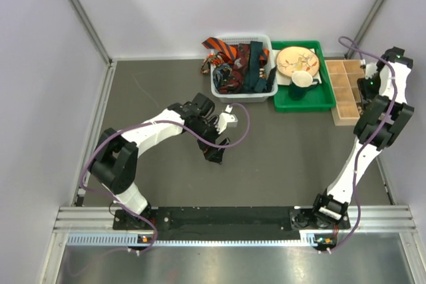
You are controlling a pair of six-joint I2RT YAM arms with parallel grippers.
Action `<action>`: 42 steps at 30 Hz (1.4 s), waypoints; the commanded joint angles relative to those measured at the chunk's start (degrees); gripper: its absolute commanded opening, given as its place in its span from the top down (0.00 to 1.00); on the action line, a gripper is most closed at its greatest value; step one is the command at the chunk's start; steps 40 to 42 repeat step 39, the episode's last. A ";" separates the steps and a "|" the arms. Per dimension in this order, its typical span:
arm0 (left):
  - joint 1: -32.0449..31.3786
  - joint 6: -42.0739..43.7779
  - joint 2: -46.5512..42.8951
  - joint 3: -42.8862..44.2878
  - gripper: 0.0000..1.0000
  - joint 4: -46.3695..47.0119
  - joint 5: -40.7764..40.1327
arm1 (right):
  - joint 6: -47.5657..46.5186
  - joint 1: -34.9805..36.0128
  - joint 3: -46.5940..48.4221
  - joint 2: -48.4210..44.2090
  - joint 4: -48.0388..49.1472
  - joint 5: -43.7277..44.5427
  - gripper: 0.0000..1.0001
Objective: Roll the ties
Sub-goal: Place the tie in the storage box, then reset both arms
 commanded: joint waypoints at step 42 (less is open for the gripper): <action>23.62 -18.86 -22.91 -8.52 0.01 7.23 -30.46 | 22.39 39.35 -70.18 -69.53 29.81 -22.04 0.01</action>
